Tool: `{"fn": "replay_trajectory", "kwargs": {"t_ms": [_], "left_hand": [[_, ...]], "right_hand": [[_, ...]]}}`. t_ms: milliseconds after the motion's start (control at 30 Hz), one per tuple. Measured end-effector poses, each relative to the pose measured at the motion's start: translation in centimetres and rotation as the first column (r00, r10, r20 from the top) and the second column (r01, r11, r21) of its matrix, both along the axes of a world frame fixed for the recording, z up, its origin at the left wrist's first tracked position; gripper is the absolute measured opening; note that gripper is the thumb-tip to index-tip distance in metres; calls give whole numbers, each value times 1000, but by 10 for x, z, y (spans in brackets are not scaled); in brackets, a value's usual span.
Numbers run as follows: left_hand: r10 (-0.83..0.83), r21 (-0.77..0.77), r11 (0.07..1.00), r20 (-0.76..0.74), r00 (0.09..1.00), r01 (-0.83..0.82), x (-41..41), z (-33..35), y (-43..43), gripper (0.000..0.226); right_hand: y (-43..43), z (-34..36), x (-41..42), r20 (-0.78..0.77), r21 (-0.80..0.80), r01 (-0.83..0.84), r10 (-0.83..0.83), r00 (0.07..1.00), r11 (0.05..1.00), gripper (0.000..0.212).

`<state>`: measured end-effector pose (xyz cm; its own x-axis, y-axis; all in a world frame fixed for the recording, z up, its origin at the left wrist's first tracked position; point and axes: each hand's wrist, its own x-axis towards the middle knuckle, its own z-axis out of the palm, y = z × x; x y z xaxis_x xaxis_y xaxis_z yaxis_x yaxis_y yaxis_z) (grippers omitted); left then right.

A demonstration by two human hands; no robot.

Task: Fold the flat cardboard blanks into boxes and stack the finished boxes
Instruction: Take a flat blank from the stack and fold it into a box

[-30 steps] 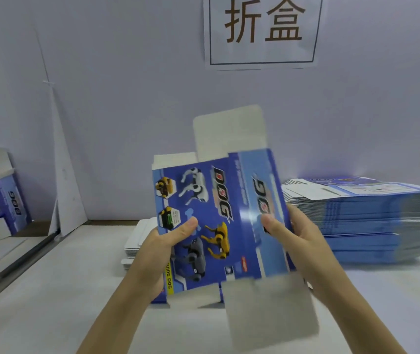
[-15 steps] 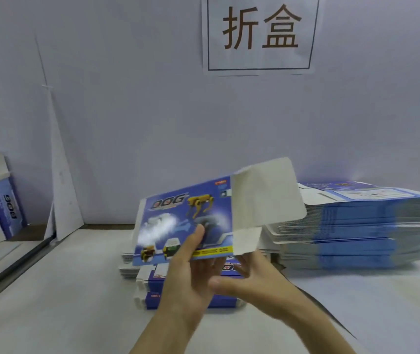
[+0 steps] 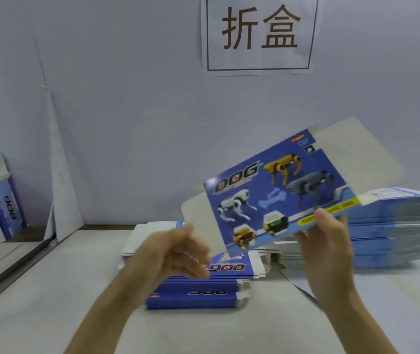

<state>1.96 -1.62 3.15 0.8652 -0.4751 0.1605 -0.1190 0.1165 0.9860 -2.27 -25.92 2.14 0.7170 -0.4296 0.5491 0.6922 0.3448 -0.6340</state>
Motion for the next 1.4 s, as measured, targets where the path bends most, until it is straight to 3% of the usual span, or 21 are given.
{"fn": "replay_trajectory", "kwargs": {"t_ms": [67, 133, 167, 200, 233, 267, 300, 333, 367, 400, 433, 467, 500, 533, 600, 700, 800, 900, 1067, 1233, 1400], "left_hand": [[166, -227, 962, 54, 985, -150, 3, 5, 12, 28], [282, -334, 915, 123, 951, -228, 5, 7, 16, 22], [272, -286, 934, 182, 945, -213, 4, 11, 13, 33], [229, -175, 966, 223, 947, -192, 3, 18, 6, 63], [109, -98, 992, 278, 954, -85, -4, 12, 7, 93], [18, -99, 995, 269, 963, 9, -7, 15, 10, 105], [1, -110, 993, 324, 946, 37, -9, 25, 11, 90], [-9, -197, 975, 429, 903, 103, -14, 27, 6, 60], [-111, -257, 937, 421, 900, 236, -20, 28, 3, 49], [-122, -173, 963, 398, 909, 205, -25, 25, -1, 60], [-314, -25, 941, 313, 897, 338, -28, 14, -13, 86], [-269, -19, 961, 155, 951, 275, -29, 10, -7, 101], [-223, -8, 974, 141, 965, 227, -31, 8, -7, 104], [-145, 5, 989, 148, 978, 146, -31, 6, -7, 95], [-13, 15, 1000, 203, 979, 11, -28, 5, -19, 80], [141, -26, 990, 255, 957, -139, -25, 0, -29, 83], [27, 30, 999, 201, 979, -34, -31, 2, -22, 61], [-3, 15, 1000, 206, 979, 0, -35, 2, -22, 64], [144, -205, 975, 291, 946, -86, -38, 4, -29, 91], [131, -216, 973, 230, 964, -80, -35, 2, -24, 74], [127, -191, 978, 245, 961, -80, -34, -4, -27, 74]], "right_hand": [[-12, 6, -5, 19, -60, -67, 69, 997, 996, 33], [-14, 12, -11, -4, -174, -89, 90, 996, 981, 34], [-12, 13, -13, -19, -240, -93, 91, 996, 966, 33], [-9, 13, -14, -27, -318, -99, 96, 995, 943, 33], [-3, 12, -14, -34, -387, -112, 107, 994, 915, 35], [2, 11, -15, -48, -433, -124, 115, 992, 893, 36], [6, 10, -15, -63, -458, -131, 115, 991, 879, 36], [8, 9, -14, -75, -465, -131, 108, 991, 876, 38], [10, 9, -14, -85, -469, -133, 106, 991, 873, 41], [12, 10, -15, -94, -482, -128, 94, 991, 867, 46], [12, 11, -15, -108, -503, -120, 75, 991, 856, 56], [12, 11, -15, -133, -525, -119, 57, 989, 843, 69], [11, 11, -15, -161, -546, -132, 51, 986, 827, 79], [10, 9, -15, -177, -560, -156, 66, 982, 814, 82], [11, 5, -15, -203, -555, -212, 116, 972, 804, 67], [14, 3, -19, -277, -484, -299, 180, 944, 822, 49], [15, 8, -17, -224, -518, -174, 64, 973, 837, 66], [15, 12, -18, -231, -553, -122, -11, 973, 824, 94], [13, 16, -28, -151, -702, -97, -14, 988, 705, 78], [12, 21, -33, 40, -768, 95, -100, 994, 633, 88], [13, 25, -34, 161, -727, 187, -101, 982, 661, 79]]}}
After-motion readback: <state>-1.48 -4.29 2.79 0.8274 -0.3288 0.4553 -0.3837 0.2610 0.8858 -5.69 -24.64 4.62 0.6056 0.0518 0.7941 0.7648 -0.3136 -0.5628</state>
